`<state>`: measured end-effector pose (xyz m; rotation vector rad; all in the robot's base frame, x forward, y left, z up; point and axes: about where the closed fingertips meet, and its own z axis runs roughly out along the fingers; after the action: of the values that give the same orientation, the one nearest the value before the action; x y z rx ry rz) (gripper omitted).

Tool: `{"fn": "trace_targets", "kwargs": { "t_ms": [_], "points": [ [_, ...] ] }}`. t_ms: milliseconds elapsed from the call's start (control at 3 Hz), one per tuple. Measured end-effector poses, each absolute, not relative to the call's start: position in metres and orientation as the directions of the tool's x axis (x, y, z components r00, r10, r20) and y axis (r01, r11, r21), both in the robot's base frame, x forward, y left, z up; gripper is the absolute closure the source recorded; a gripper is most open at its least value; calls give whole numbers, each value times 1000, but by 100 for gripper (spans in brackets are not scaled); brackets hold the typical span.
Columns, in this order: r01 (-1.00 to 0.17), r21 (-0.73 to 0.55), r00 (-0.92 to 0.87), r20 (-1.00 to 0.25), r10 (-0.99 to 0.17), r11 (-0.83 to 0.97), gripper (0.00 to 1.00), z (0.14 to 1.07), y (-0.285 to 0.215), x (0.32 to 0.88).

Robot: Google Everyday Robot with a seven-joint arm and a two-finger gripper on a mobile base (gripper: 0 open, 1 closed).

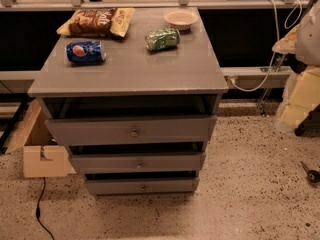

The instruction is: Open bottom drawer

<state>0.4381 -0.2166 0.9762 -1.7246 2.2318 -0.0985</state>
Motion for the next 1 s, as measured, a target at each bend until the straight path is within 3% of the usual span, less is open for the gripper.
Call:
{"fn": "trace_targets", "kwargs": {
  "t_ms": [333, 1000],
  "points": [
    [-931, -246, -221, -207, -953, 270, 0, 976, -217, 438],
    [-947, -139, -219, -382, -898, 290, 0, 878, -200, 432]
  ]
}}
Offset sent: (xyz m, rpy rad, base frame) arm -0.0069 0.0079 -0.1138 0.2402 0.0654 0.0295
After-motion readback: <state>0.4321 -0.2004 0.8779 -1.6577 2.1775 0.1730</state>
